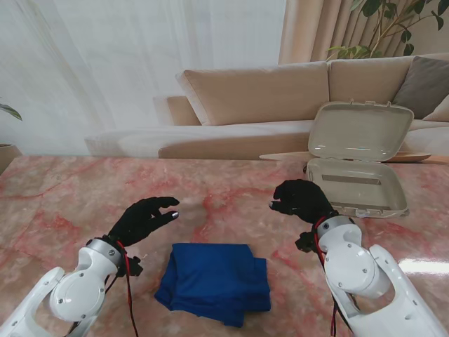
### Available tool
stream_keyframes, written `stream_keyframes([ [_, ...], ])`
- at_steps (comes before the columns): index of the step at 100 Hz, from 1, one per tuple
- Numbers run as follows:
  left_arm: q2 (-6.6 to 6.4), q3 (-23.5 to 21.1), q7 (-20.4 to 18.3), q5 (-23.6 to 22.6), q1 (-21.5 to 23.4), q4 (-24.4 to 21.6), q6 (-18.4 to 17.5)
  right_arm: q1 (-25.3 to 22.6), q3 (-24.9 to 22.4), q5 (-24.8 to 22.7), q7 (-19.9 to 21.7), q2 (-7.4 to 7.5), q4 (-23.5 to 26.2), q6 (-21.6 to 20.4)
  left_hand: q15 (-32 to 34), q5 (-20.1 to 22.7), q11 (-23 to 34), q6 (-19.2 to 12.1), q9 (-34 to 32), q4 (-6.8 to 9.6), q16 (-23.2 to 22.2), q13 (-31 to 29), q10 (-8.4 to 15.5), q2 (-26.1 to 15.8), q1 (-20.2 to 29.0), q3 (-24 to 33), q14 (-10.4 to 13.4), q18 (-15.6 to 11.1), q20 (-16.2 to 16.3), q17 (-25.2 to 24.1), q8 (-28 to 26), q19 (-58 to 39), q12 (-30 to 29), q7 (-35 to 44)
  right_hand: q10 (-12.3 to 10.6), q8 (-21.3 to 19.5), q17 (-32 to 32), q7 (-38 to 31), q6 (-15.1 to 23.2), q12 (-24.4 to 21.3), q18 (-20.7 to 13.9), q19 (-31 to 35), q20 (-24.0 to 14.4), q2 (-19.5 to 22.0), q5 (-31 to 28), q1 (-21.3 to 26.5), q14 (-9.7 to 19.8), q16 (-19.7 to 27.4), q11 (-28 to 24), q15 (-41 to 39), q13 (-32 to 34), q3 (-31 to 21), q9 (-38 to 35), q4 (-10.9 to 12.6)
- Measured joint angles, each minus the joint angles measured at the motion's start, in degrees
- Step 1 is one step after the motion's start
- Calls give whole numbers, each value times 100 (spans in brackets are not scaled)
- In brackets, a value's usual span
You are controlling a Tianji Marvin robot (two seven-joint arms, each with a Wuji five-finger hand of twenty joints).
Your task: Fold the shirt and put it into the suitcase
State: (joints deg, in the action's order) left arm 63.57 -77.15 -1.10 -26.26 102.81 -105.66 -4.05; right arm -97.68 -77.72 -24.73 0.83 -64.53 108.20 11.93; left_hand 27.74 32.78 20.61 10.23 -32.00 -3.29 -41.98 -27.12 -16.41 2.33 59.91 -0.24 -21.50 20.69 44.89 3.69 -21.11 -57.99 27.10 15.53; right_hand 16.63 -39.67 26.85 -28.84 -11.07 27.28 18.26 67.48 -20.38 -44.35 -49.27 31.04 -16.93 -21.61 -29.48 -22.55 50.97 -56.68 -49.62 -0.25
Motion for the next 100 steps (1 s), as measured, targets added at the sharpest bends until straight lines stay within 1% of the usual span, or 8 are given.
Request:
stream_keyframes([
  [11,14,7,114,-52,1,70,14,243,-1,-167,-70,-7,-245,67,-11,0,0,0,0,0,5,0,0,1,0,0,0,3,0,0,0,0,0,0,-24,-16,-161,111,0,0,-120,-132,55,-369,276,5,152,0,-57,139,-252,-151,331,0],
  [19,26,21,271,-199,-3,140,14,438,-1,-477,-55,-7,-478,78,-12,0,0,0,0,0,7,-1,55,1,0,0,0,5,0,0,0,0,0,0,-66,-2,-429,327,-1,-64,-333,-384,132,-620,553,6,307,40,-21,348,-646,-207,789,-216],
  [25,30,17,288,-267,-9,176,21,599,0,-735,-7,4,-689,52,-12,0,0,0,0,0,13,-1,66,1,-2,0,0,6,0,0,0,0,0,2,-93,8,-629,448,-1,-84,-427,-519,139,-708,698,-10,414,79,-30,447,-958,-207,1119,-278],
  [40,26,-23,64,-212,-48,224,118,995,-21,-1101,220,92,-1353,-482,-15,0,0,0,0,0,43,-2,77,1,-3,0,0,6,-1,0,0,1,-1,8,-241,75,-1137,647,0,-187,-761,-852,198,-691,1054,-275,669,324,111,757,-1709,-201,1851,-287],
  [49,21,-14,42,-124,-95,298,161,1142,-14,-1149,234,139,-1622,-513,-16,0,0,0,0,0,44,-2,79,1,-3,0,0,6,-1,0,0,1,-1,10,-279,141,-1414,765,2,-210,-902,-1102,199,-646,1343,-456,741,515,100,862,-2134,-181,2248,-287],
  [53,20,-12,23,-94,-110,325,173,1192,-8,-1199,234,154,-1715,-511,-25,0,0,0,0,0,45,-2,83,1,-3,0,0,6,-1,0,0,1,-1,27,-285,142,-1532,816,2,-254,-971,-1204,200,-575,1403,-541,775,587,67,918,-2316,-114,2402,-404],
  [59,14,-12,-30,-65,-125,354,192,1267,2,-1303,234,168,-1853,-512,-73,0,0,0,0,0,45,-2,89,1,-4,0,0,6,-1,0,0,1,-1,120,-327,167,-1737,845,4,-272,-1047,-1331,200,-522,1595,-589,860,663,116,988,-2638,-75,2610,-409],
  [100,4,-71,-115,-9,-86,439,264,1669,22,-1496,601,274,-2485,-462,-73,0,0,0,0,0,46,-2,93,1,-4,0,0,6,-1,0,0,1,-1,121,-418,181,-2009,897,78,-409,-1241,-1685,201,-519,1770,-738,988,811,131,961,-3063,-63,3000,-409],
])
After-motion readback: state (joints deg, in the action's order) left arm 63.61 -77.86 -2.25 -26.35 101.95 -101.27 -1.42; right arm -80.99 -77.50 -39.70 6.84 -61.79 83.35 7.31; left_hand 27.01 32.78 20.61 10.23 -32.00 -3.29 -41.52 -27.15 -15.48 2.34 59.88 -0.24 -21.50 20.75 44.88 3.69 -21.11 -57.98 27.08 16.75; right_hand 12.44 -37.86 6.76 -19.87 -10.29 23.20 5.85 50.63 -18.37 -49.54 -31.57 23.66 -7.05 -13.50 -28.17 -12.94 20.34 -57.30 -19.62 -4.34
